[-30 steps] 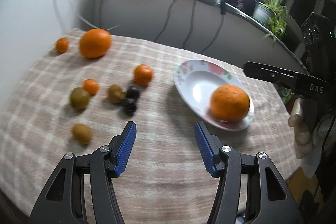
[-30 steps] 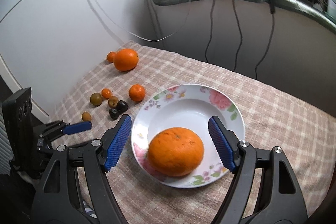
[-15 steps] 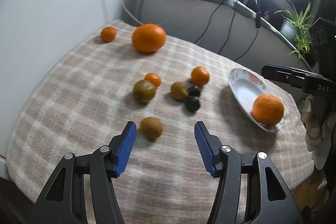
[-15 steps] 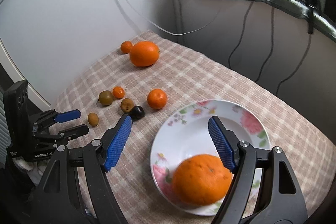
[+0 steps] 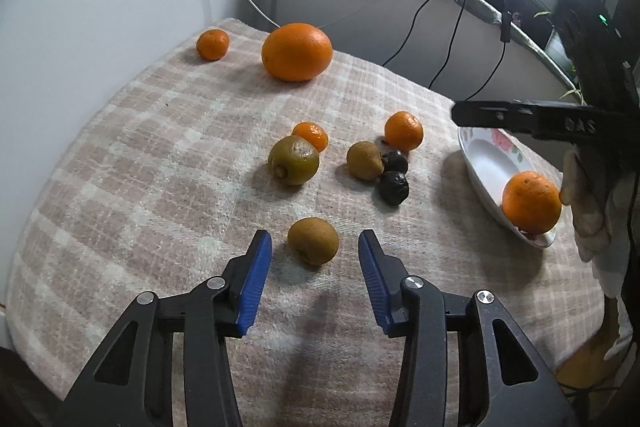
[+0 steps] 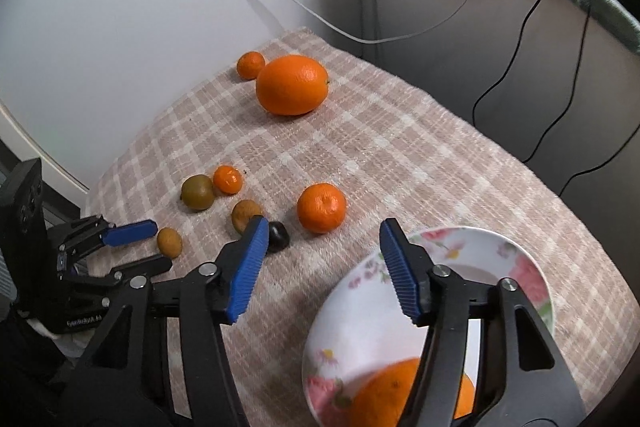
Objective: Organize fruits
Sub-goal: 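Move the right tool toward a small tangerine while the left tool approaches a brown kiwi, then close the right tool on the tangerine while the left tool closes on the kiwi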
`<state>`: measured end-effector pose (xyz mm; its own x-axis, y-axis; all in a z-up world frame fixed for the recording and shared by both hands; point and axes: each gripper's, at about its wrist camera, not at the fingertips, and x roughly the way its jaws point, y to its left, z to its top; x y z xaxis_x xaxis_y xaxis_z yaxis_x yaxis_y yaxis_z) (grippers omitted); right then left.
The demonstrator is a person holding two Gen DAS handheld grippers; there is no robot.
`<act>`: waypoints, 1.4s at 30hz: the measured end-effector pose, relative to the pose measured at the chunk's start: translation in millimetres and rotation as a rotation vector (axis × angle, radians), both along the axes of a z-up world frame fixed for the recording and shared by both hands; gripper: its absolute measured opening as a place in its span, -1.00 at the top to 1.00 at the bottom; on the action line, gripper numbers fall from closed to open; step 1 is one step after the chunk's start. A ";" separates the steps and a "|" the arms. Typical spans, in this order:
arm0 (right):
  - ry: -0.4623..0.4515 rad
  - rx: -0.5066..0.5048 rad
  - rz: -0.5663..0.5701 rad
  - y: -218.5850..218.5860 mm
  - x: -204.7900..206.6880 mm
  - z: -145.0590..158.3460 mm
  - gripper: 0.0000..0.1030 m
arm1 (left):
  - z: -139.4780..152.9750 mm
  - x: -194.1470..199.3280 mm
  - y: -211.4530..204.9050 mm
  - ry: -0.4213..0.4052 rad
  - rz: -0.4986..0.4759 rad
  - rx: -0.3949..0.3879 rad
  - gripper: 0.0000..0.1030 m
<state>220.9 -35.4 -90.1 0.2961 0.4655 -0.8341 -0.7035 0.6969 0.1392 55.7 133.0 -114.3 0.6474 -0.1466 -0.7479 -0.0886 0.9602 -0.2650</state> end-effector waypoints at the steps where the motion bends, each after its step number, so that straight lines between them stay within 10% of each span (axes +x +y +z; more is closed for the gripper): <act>1: 0.013 -0.002 -0.002 2.9 3.4 -2.8 -0.15 | -1.3 1.1 -0.1 0.005 -0.002 0.000 0.17; 21: 0.208 -0.108 -0.039 45.1 36.1 -41.5 0.04 | -9.5 13.2 5.9 0.024 -0.017 -0.018 0.29; 42: 0.210 -0.143 -0.068 55.6 37.3 -50.2 0.26 | -12.0 14.9 6.9 0.018 -0.014 -0.016 0.49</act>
